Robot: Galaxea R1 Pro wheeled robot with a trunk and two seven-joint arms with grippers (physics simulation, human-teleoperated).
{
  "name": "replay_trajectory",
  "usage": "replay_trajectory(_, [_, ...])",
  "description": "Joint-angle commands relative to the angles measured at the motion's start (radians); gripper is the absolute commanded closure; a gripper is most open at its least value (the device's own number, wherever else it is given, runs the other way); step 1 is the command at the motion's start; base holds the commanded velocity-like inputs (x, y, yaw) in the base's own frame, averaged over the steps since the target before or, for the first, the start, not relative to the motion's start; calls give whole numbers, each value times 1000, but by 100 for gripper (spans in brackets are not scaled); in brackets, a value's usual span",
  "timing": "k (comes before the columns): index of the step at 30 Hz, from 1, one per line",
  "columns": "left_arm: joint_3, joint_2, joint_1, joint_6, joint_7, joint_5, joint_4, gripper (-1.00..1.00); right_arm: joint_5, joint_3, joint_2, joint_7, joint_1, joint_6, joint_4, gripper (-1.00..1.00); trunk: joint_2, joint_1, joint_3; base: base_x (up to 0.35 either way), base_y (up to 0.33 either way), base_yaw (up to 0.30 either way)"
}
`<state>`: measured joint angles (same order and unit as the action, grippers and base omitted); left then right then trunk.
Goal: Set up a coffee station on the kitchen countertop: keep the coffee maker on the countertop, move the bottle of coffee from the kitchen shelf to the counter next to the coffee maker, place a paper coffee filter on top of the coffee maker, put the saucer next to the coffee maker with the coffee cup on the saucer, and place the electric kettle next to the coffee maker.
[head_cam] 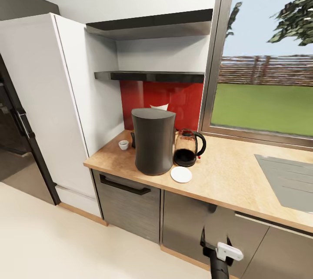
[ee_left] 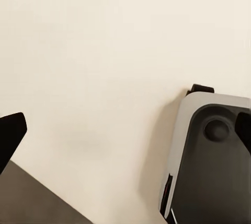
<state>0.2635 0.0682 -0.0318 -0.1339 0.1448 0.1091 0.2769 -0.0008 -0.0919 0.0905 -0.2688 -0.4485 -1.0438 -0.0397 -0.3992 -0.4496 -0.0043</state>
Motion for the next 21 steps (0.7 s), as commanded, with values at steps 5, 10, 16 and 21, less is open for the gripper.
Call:
replay_trajectory(5, [6,-1,0,1,1,12,-6,-100,1,-8,-1,4,31,148,15,-100,-1,0,0,0,0,0])
replay_trajectory(10, [4,-21,0,7,2,12,-32,-100,1,-7,-4,11,37,711,15,-100,-1,0,0,0,0,0])
replay_trajectory(16, [5,-28,6,8,4,11,-25,-100,0,-5,29,51,37,897,14,-100,-1,0,0,0,0,0])
replay_trajectory(21, [8,-39,39,5,3,11,-15,-100,-3,-9,27,82,37,904,14,-100,-1,0,0,0,0,0])
